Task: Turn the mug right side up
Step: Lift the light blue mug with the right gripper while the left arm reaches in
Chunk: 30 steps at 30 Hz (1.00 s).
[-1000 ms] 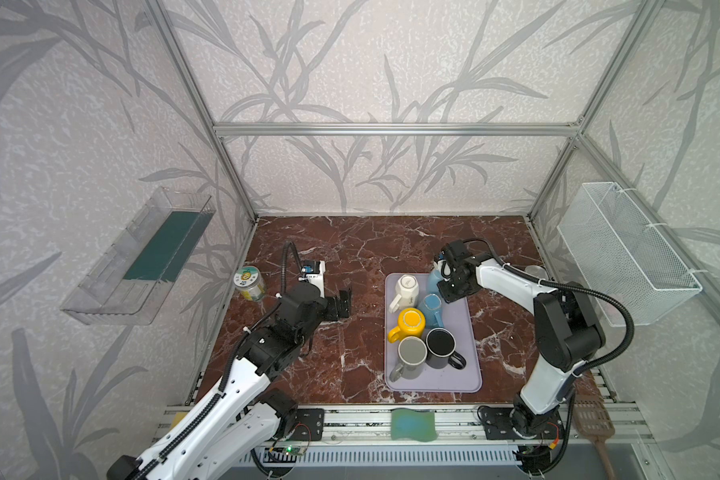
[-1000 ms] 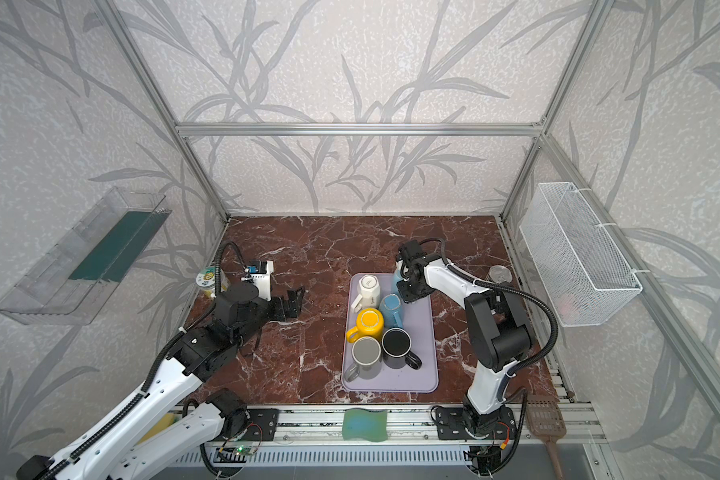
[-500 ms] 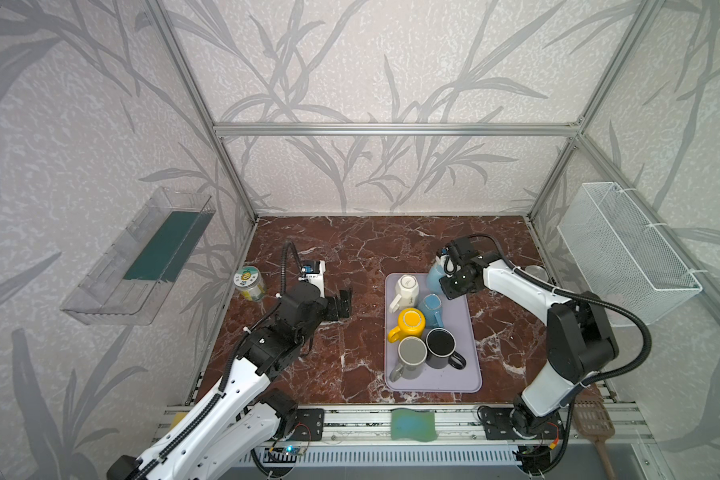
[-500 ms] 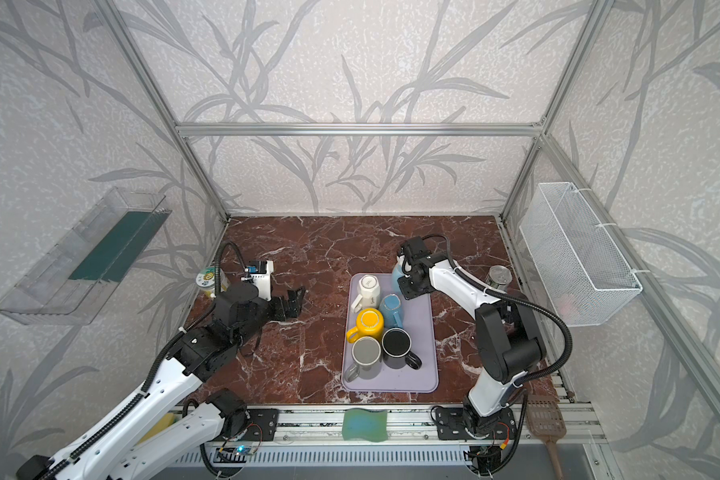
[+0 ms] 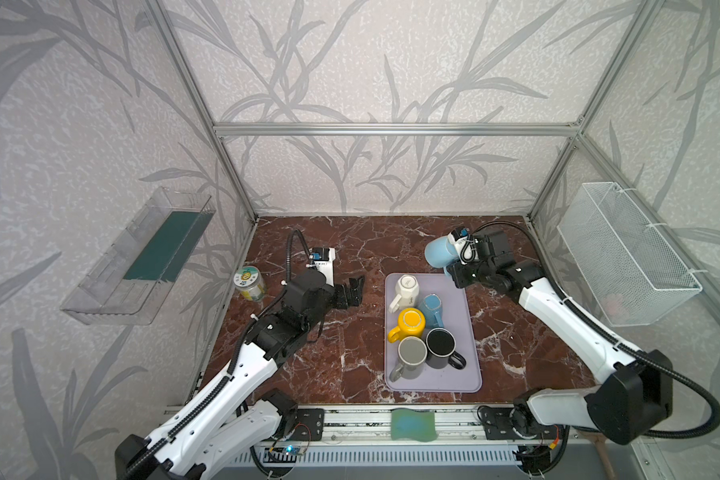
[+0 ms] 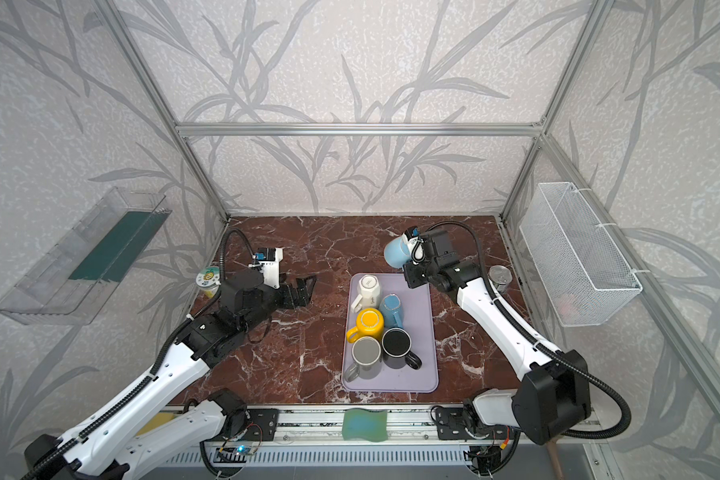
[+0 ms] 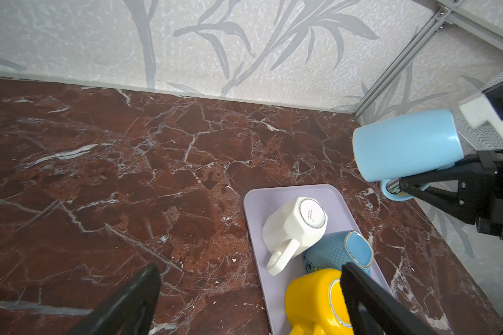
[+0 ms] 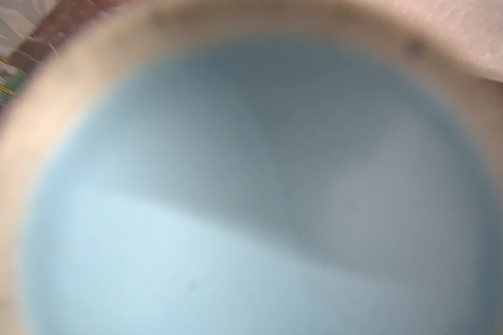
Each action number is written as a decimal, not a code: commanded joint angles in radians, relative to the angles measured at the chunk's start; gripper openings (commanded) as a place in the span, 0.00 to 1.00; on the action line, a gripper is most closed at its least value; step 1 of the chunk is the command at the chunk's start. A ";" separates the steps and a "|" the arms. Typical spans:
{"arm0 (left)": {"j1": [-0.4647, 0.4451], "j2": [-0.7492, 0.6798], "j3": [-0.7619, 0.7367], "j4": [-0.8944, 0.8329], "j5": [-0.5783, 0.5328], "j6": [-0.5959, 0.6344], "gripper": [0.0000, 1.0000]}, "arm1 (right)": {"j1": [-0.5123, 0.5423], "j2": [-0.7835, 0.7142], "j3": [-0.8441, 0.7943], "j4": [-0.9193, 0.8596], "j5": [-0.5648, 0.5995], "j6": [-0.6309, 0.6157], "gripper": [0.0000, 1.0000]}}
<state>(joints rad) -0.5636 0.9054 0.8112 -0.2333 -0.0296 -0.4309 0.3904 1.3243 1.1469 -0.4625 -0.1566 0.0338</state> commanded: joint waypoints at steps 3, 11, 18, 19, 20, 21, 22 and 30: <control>-0.014 0.040 0.036 0.102 0.091 -0.054 0.95 | -0.002 -0.058 0.039 0.157 -0.189 0.051 0.00; -0.020 0.081 0.070 0.181 0.203 -0.079 0.85 | -0.002 -0.064 0.036 0.322 -0.413 0.169 0.00; -0.021 0.105 0.088 0.244 0.282 -0.099 0.87 | -0.002 -0.045 0.026 0.514 -0.567 0.319 0.00; -0.021 0.110 0.086 0.262 0.297 -0.103 0.87 | -0.002 -0.042 0.022 0.548 -0.588 0.338 0.00; -0.021 0.117 0.086 0.281 0.318 -0.110 0.87 | -0.002 -0.039 0.020 0.576 -0.606 0.351 0.00; -0.022 0.124 0.086 0.297 0.336 -0.117 0.87 | -0.002 -0.037 0.015 0.610 -0.626 0.369 0.00; -0.021 0.132 0.086 0.313 0.358 -0.123 0.87 | -0.002 -0.034 0.012 0.634 -0.643 0.380 0.00; -0.022 0.179 0.086 0.475 0.521 -0.177 0.85 | 0.010 -0.018 -0.005 0.778 -0.764 0.433 0.00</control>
<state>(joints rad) -0.5808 1.0817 0.8711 0.1223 0.3874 -0.5728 0.3927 1.3109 1.1393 0.1474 -0.8307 0.4408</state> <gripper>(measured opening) 0.859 0.152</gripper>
